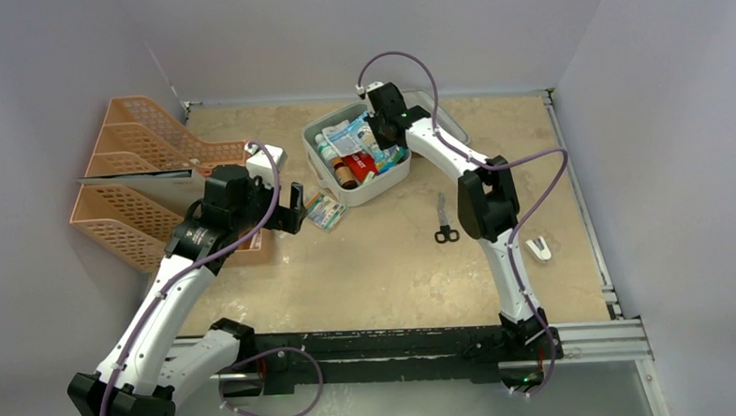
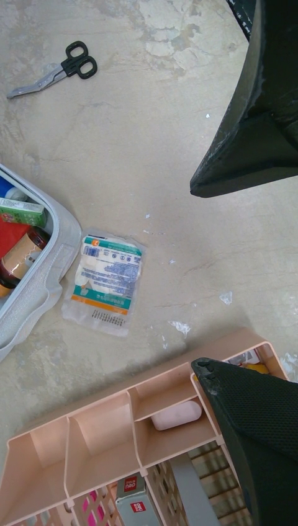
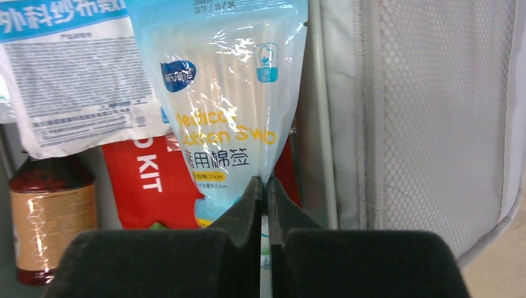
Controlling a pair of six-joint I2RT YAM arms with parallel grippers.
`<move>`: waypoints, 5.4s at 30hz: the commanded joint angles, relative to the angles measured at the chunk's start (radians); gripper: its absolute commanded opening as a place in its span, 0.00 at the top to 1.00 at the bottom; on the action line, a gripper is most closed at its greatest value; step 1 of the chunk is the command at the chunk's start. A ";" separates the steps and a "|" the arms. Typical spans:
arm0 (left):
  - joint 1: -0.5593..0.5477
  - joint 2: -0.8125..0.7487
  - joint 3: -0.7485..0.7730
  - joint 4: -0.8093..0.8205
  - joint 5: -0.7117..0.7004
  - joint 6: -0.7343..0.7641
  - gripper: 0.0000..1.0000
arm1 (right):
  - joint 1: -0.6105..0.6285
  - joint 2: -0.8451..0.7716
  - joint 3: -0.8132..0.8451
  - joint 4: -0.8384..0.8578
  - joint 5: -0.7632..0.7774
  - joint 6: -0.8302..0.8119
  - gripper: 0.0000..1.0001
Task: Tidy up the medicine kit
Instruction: Place the medical item at the medicine box, then adjust the medical item at the center of the board.
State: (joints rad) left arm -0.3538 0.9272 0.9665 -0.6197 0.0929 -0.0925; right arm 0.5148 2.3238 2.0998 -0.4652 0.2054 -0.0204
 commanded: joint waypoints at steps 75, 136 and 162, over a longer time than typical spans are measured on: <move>0.004 0.061 0.023 -0.004 -0.035 0.000 0.00 | -0.023 -0.394 -0.126 -0.069 -0.122 0.195 0.55; 0.004 0.763 -0.019 0.459 0.039 -0.399 0.78 | -0.023 -1.276 -0.865 0.078 -0.186 0.385 0.01; -0.147 0.682 -0.137 0.457 0.078 -0.472 0.80 | -0.007 -1.207 -1.172 0.272 -0.468 0.707 0.25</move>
State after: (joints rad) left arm -0.4599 1.6230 0.8429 -0.1818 0.1749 -0.5377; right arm 0.4973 1.1049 0.9714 -0.2993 -0.1890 0.5983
